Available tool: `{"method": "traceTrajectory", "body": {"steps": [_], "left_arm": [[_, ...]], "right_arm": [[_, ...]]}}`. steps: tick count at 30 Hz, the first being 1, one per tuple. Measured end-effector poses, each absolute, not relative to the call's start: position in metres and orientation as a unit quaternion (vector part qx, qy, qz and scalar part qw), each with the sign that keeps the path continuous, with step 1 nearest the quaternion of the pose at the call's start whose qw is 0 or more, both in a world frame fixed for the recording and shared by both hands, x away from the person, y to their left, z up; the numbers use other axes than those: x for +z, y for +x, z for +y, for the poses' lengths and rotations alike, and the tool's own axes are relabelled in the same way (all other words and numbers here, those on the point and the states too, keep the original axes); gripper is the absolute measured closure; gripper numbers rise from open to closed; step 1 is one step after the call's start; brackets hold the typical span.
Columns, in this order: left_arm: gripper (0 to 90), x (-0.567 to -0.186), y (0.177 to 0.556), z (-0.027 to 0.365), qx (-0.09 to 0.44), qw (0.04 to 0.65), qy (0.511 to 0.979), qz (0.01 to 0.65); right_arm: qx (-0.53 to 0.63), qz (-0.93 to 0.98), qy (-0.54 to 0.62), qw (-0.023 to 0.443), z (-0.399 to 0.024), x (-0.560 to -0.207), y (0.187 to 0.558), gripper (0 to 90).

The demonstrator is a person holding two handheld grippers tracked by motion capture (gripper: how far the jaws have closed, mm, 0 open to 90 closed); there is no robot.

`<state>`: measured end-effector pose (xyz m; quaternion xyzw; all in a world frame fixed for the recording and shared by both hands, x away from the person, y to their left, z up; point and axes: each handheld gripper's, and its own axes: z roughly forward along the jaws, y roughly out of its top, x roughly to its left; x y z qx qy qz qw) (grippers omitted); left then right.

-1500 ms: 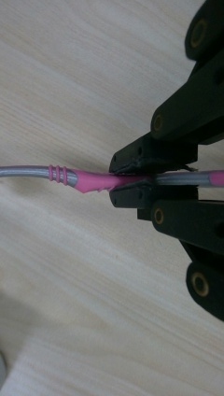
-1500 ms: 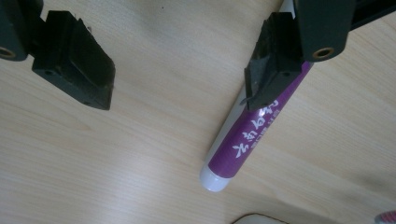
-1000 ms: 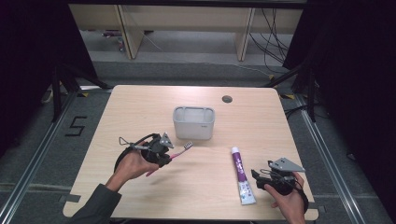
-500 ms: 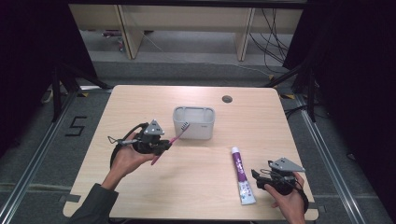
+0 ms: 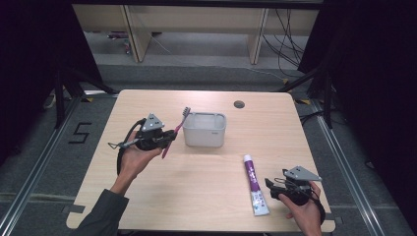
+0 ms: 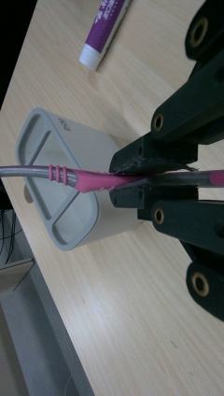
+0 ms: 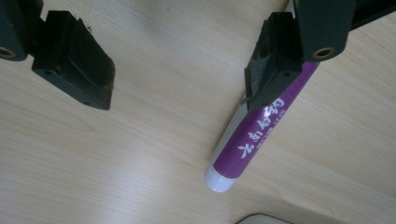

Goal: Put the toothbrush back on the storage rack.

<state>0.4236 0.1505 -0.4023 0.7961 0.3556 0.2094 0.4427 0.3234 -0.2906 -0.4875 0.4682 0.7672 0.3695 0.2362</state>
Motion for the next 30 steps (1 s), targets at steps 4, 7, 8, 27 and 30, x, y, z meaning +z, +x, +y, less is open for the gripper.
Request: {"method": "traceTrajectory", "body": {"steps": [4,7,8,27,30], "left_arm": [[81.7,-0.400,0.428,0.152,0.218,0.456,0.778,0.373],[81.7,-0.399,0.430,0.154,0.224,0.463,0.768,0.381],[81.7,-0.398,0.431,0.154,0.224,0.465,0.766,0.383],[81.7,-0.393,0.450,0.150,0.238,0.503,0.728,0.399],[81.7,-0.392,0.452,0.149,0.240,0.506,0.726,0.399]], "right_arm": [[0.369,0.767,0.469,0.238,-0.290,-0.487,0.323,25.7],[0.369,0.767,0.469,0.238,-0.291,-0.487,0.323,25.6],[0.369,0.767,0.469,0.237,-0.291,-0.487,0.323,25.6],[0.369,0.766,0.468,0.239,-0.291,-0.487,0.323,25.7],[0.369,0.766,0.469,0.238,-0.291,-0.487,0.323,25.6]]}}
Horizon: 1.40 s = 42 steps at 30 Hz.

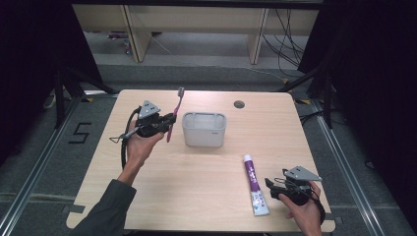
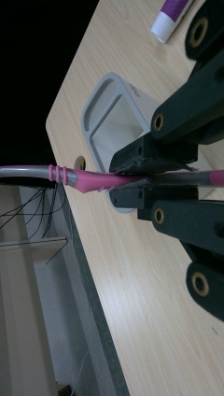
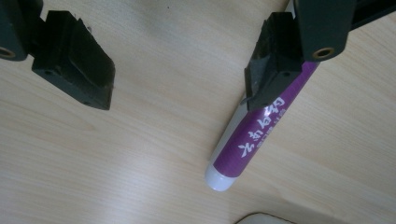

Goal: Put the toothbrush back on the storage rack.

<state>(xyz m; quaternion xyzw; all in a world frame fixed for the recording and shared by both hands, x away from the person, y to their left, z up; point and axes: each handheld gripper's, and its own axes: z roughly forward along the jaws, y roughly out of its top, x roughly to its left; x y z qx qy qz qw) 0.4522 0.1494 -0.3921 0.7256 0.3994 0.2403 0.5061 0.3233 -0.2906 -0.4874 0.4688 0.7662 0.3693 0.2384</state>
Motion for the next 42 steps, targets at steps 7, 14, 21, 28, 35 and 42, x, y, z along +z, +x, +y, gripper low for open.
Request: {"method": "traceTrajectory", "body": {"steps": [7,14,21,28,35,42], "left_arm": [[81.7,-0.386,0.456,0.142,0.248,0.525,0.711,0.397],[81.6,-0.386,0.462,0.138,0.244,0.536,0.699,0.406],[81.7,-0.382,0.469,0.132,0.241,0.556,0.686,0.403],[81.6,-0.380,0.476,0.126,0.241,0.560,0.683,0.403],[81.6,-0.375,0.483,0.120,0.245,0.557,0.685,0.401],[81.6,-0.372,0.492,0.113,0.256,0.558,0.679,0.403]], "right_arm": [[0.371,0.765,0.465,0.246,-0.291,-0.488,0.324,25.7],[0.370,0.762,0.477,0.234,-0.289,-0.487,0.322,25.6],[0.372,0.761,0.476,0.238,-0.289,-0.487,0.322,25.6],[0.371,0.762,0.478,0.232,-0.288,-0.487,0.321,25.7],[0.372,0.763,0.471,0.240,-0.289,-0.487,0.322,25.6],[0.374,0.762,0.476,0.232,-0.288,-0.488,0.322,25.6]]}}
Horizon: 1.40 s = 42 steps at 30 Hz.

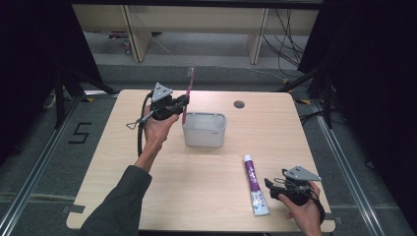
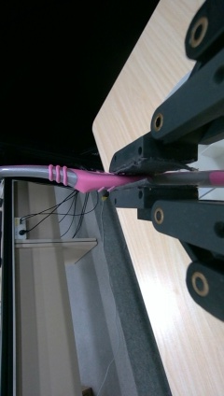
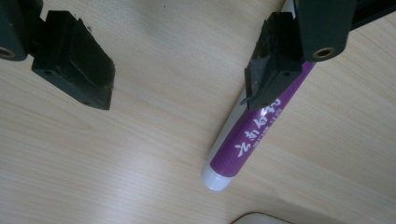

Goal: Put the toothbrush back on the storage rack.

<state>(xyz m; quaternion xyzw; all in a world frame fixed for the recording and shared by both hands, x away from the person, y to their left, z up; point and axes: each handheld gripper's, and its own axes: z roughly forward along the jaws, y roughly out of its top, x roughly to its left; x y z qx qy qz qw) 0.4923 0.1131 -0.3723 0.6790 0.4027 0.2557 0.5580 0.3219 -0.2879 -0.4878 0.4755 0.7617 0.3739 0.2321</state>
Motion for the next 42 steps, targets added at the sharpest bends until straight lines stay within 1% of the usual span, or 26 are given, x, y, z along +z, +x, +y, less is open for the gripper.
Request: {"method": "traceTrajectory", "body": {"steps": [1,2,5,6,12,17,19,21,23,29,41,42], "left_arm": [[81.7,-0.373,0.493,0.112,0.258,0.559,0.678,0.402],[81.6,-0.373,0.494,0.111,0.261,0.559,0.676,0.403],[81.6,-0.378,0.498,0.109,0.266,0.551,0.680,0.404],[81.6,-0.379,0.499,0.108,0.268,0.549,0.680,0.405],[81.6,-0.388,0.505,0.102,0.272,0.542,0.685,0.404],[81.6,-0.394,0.509,0.100,0.275,0.533,0.688,0.409],[81.6,-0.396,0.510,0.099,0.277,0.534,0.687,0.408],[81.6,-0.398,0.510,0.097,0.283,0.531,0.688,0.405],[81.6,-0.399,0.511,0.096,0.284,0.531,0.689,0.404],[81.6,-0.408,0.511,0.094,0.281,0.531,0.688,0.408],[81.5,-0.428,0.511,0.098,0.274,0.515,0.695,0.420],[81.5,-0.430,0.511,0.098,0.273,0.513,0.697,0.421]], "right_arm": [[0.375,0.766,0.466,0.236,-0.289,-0.488,0.324,25.6],[0.374,0.763,0.474,0.231,-0.288,-0.488,0.322,25.5],[0.371,0.769,0.460,0.242,-0.290,-0.488,0.324,25.5],[0.374,0.768,0.466,0.230,-0.289,-0.488,0.324,25.5],[0.374,0.769,0.464,0.232,-0.289,-0.488,0.323,25.5],[0.370,0.772,0.455,0.248,-0.290,-0.488,0.324,25.4],[0.372,0.772,0.457,0.239,-0.290,-0.488,0.324,25.4],[0.372,0.772,0.456,0.240,-0.290,-0.488,0.324,25.4],[0.369,0.772,0.454,0.247,-0.290,-0.488,0.324,25.4],[0.371,0.773,0.457,0.237,-0.289,-0.488,0.324,25.3],[0.371,0.774,0.452,0.241,-0.289,-0.489,0.325,25.3],[0.374,0.770,0.463,0.231,-0.287,-0.489,0.323,25.3]]}}
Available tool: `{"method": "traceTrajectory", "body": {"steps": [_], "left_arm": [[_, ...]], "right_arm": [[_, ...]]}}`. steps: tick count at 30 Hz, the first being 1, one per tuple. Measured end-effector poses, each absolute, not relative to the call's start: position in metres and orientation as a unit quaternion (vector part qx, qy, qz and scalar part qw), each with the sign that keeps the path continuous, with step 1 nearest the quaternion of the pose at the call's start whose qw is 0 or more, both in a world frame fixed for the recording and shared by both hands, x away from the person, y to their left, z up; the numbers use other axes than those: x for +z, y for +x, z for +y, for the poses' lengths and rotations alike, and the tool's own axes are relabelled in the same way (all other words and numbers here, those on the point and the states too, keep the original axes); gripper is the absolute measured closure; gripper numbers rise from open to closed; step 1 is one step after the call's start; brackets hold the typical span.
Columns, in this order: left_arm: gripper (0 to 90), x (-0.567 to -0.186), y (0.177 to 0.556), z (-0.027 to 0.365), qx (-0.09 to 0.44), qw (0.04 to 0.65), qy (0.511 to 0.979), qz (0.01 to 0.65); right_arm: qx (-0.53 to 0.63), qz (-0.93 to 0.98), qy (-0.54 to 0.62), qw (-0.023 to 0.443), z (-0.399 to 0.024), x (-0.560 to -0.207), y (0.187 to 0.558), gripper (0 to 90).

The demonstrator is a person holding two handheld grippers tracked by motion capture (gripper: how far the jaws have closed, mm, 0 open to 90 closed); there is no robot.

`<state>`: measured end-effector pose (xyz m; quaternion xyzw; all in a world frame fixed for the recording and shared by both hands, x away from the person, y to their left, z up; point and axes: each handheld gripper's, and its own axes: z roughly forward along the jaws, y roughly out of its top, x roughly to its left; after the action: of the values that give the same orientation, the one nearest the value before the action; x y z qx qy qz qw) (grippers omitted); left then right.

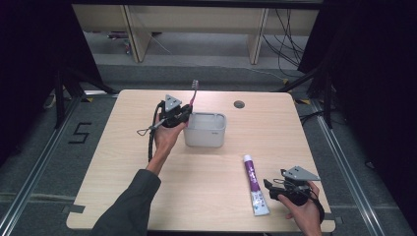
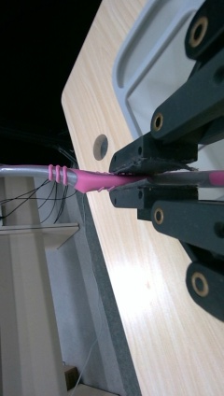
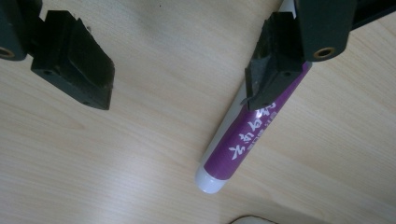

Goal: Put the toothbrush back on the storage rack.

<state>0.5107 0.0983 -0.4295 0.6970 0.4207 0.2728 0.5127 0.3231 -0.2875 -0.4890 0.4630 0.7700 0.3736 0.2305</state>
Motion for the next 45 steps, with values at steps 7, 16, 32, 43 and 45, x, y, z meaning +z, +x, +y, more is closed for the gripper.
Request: {"method": "traceTrajectory", "body": {"steps": [7,16,32,43,45], "left_arm": [[81.5,-0.436,0.510,0.097,0.266,0.506,0.703,0.423],[81.5,-0.441,0.510,0.097,0.260,0.497,0.710,0.426],[81.2,-0.442,0.510,0.100,0.265,0.484,0.718,0.424],[66.3,-0.437,0.508,0.102,0.267,0.484,0.711,0.435],[58.1,-0.436,0.507,0.102,0.269,0.481,0.713,0.434]], "right_arm": [[0.373,0.769,0.468,0.225,-0.286,-0.489,0.322,25.3],[0.372,0.772,0.459,0.235,-0.288,-0.489,0.324,25.3],[0.372,0.772,0.463,0.228,-0.287,-0.489,0.323,25.3],[0.371,0.775,0.455,0.233,-0.290,-0.489,0.325,25.1],[0.370,0.775,0.455,0.235,-0.290,-0.489,0.325,25.1]]}}
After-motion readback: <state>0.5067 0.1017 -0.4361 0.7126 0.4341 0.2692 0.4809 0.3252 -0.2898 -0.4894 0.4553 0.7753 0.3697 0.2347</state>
